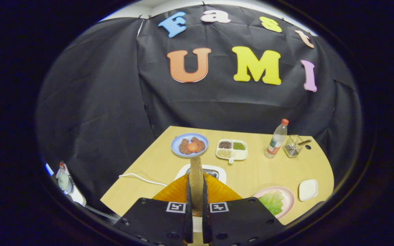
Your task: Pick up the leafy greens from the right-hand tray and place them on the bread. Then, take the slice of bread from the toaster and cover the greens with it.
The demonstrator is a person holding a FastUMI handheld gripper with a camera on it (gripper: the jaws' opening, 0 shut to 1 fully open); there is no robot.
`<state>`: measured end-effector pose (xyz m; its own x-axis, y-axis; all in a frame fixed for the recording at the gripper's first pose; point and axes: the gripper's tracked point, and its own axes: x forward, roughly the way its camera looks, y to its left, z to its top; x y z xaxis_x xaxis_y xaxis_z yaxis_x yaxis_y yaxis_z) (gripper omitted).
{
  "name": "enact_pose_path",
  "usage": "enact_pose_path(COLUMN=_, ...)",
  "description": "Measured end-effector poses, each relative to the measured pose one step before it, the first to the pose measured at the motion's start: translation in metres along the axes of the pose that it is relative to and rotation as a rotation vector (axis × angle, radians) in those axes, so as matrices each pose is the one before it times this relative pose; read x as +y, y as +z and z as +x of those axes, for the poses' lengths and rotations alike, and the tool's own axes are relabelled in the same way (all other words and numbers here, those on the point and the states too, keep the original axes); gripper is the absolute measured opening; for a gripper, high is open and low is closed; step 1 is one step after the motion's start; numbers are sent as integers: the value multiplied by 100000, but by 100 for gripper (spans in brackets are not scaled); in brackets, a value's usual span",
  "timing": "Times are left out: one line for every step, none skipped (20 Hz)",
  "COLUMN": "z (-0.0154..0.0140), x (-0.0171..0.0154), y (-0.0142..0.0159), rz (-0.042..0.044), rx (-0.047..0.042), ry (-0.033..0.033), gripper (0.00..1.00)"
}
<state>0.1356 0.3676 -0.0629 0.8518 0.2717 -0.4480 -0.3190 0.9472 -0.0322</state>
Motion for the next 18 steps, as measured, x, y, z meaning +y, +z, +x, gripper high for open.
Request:
enact_pose_path(z=-1047, x=252, y=787, rz=837, rx=-1935, ry=1701, gripper=11)
enact_pose_path(z=-1077, x=43, y=730, rz=874, rx=-1937, ry=980, gripper=11)
enact_pose_path(z=-930, x=-237, y=556, rz=723, rx=-1495, ry=632, gripper=11)
enact_pose_path(z=-625, x=-173, y=315, rz=680, rx=-1034, ry=1049, gripper=11)
enact_pose_path(z=-669, x=-387, y=176, rz=998, rx=-733, ry=560, gripper=11)
enact_pose_path(z=-458, x=-698, y=-27, rz=964, rx=-710, ry=-21, gripper=11)
enact_pose_path(z=-388, x=-846, y=-127, rz=933, rx=-391, ry=-540, gripper=11)
enact_pose_path(z=-121, x=-957, y=-357, rz=874, rx=52, ry=-575, gripper=10)
enact_pose_path(z=40, x=-1116, y=-494, rz=1154, rx=407, ry=-735, gripper=11)
enact_pose_path(z=102, x=-1269, y=-681, rz=1387, rx=556, ry=-758, gripper=10)
enact_pose_path(z=221, x=-1369, y=-715, rz=1770, rx=874, ry=-1034, gripper=10)
enact_pose_path(z=401, x=-1544, y=-799, rz=1861, rx=915, ry=-1089, gripper=10)
enact_pose_path(z=431, x=-1612, y=-659, rz=1998, rx=668, ry=-1504, gripper=11)
enact_pose_path(z=713, x=-1931, y=-679, rz=2363, rx=426, ry=-1884, gripper=11)
enact_pose_path(z=710, x=-1865, y=-654, rz=2660, rx=755, ry=-2183, gripper=11)
enact_pose_path(z=704, x=-1743, y=-803, rz=2959, rx=1425, ry=-2123, gripper=11)
enact_pose_path(z=886, x=-1574, y=-825, rz=3322, rx=2083, ry=-1496, gripper=10)
enact_pose_path(z=789, x=-1297, y=-642, rz=3049, rx=2613, ry=-820, gripper=11)
